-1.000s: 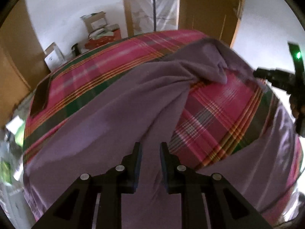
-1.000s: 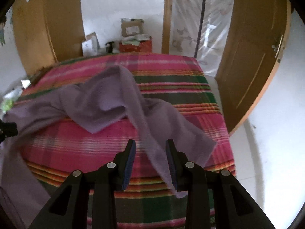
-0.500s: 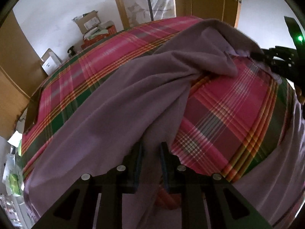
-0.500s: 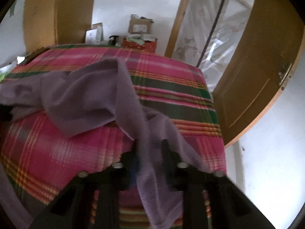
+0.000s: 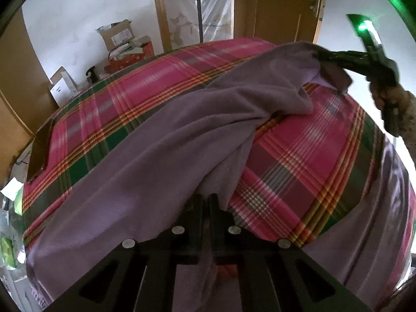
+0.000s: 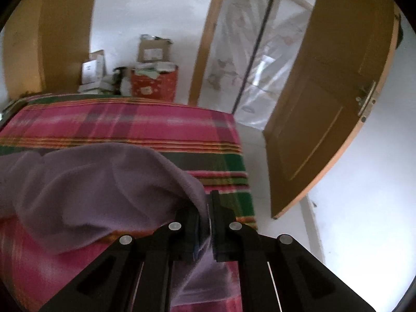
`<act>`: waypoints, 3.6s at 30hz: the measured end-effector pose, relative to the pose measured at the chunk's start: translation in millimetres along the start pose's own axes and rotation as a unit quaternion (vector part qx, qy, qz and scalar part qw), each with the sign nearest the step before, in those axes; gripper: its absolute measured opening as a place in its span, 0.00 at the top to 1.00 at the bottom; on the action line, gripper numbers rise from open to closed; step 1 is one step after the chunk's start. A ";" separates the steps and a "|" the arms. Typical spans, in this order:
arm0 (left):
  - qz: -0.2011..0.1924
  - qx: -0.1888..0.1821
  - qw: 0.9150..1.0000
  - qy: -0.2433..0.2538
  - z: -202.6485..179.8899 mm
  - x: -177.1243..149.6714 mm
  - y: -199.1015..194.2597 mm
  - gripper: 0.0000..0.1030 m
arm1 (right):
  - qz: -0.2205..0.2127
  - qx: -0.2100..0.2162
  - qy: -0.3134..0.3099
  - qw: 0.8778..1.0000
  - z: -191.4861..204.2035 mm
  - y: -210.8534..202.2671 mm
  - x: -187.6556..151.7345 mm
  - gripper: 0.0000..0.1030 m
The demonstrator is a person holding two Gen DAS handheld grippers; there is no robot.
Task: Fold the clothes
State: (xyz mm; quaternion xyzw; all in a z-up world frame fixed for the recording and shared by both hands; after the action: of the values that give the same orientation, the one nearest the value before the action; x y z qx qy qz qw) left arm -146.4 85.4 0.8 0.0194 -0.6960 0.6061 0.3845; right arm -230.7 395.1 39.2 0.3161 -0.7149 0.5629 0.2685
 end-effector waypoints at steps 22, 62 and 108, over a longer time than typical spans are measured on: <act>-0.002 -0.063 0.998 -0.016 -0.1 -21.2 -15.1 0.96 | 0.036 -0.105 -0.011 0.994 -24.9 59.4 21.9 0.80; -0.002 -0.096 0.995 -0.021 -5.5 -43.6 -22.6 0.96 | 0.036 0.145 0.198 0.969 -26.2 2.1 -3.7 0.71; -0.019 -0.090 0.995 -0.037 -9.6 -32.9 -15.8 0.95 | 0.087 0.092 0.168 0.978 42.7 47.9 49.0 0.93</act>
State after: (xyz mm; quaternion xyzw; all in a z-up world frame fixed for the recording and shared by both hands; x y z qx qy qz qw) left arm -110.6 74.9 -4.8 0.0204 -0.7611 0.5321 0.3703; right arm -300.2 354.1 35.5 0.1770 -0.6294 0.6926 0.3046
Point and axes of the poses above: each gripper's, at about its wrist camera, not at the fingertips, and y roughly the way its jaws point, z to its left, x to its top, the point moved 5 cm from there along y, roughly the way its jaws point, and after that the axes turned 3 degrees about -z, right-handed, at the moved point
